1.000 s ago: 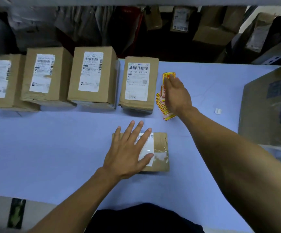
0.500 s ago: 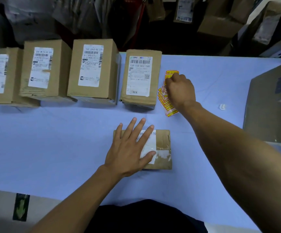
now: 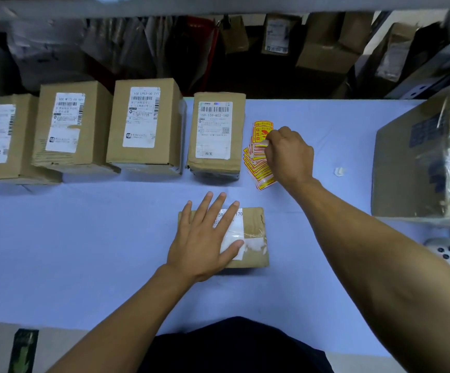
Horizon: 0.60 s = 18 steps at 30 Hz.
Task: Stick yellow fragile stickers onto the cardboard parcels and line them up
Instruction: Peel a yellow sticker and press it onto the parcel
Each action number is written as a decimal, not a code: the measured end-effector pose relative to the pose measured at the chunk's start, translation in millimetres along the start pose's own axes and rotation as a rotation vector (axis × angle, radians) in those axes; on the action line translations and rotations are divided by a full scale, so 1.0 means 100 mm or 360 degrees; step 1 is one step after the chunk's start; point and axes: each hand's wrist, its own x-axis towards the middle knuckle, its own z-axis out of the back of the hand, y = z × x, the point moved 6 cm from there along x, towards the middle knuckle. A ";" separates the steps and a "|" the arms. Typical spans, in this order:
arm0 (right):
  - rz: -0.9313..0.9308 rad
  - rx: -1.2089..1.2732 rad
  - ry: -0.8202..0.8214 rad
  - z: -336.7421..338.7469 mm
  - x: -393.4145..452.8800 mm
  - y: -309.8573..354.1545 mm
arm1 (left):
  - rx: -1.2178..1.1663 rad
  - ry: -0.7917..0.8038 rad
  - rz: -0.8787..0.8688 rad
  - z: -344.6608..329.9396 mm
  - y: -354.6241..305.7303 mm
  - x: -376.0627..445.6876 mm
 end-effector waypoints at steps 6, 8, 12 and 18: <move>-0.0171 0.0543 -0.0087 0.29 -0.34 0.11 | -0.0088 -0.0009 0.0008 0.05 -0.02 -0.03; -0.0287 0.0755 -0.0079 0.37 -0.49 0.15 | -0.0168 0.0000 0.0009 0.10 -0.02 -0.04; -0.0708 0.1565 -0.0005 0.53 -0.84 0.23 | -0.0442 -0.0062 0.0022 0.22 0.03 -0.10; -0.1005 0.2186 0.0142 0.70 -1.39 0.40 | -0.1318 -0.0563 0.0429 0.61 0.10 -0.24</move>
